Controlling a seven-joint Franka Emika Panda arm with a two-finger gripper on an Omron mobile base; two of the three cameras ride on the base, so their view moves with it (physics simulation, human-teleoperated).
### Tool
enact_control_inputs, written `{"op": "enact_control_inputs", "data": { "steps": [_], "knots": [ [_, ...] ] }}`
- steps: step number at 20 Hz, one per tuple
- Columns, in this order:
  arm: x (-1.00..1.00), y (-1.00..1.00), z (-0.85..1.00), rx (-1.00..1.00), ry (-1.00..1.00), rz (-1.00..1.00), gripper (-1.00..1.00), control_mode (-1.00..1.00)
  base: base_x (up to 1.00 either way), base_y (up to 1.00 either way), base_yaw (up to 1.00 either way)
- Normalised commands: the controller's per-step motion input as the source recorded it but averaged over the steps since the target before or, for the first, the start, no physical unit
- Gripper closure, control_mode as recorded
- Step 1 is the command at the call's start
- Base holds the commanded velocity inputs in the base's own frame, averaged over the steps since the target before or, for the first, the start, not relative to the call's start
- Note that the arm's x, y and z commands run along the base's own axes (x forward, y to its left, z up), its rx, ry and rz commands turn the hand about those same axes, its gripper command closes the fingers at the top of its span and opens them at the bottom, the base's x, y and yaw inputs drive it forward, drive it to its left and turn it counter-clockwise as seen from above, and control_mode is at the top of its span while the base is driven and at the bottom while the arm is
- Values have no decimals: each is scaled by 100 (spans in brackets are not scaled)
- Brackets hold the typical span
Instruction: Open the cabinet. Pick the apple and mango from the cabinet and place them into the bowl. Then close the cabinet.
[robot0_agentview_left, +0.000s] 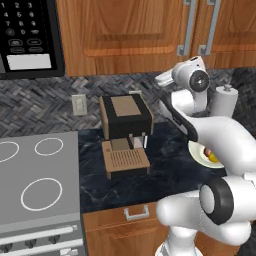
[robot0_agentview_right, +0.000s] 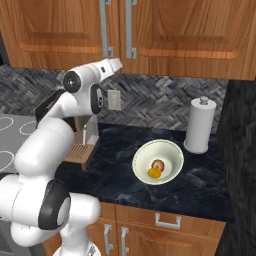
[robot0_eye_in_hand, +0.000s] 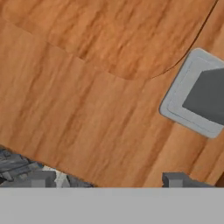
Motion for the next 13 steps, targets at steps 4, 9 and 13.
{"op": "enact_control_inputs", "data": {
  "steps": [4, 9, 13],
  "knots": [
    [61, 0, 0, 0, 21, 13, -100, -100, 0, 0, 0],
    [40, 0, 0, 0, 21, 14, -100, -100, 0, 0, 0],
    [3, 0, 0, 0, 20, 12, -100, -100, 0, 0, 0]
  ]
}}
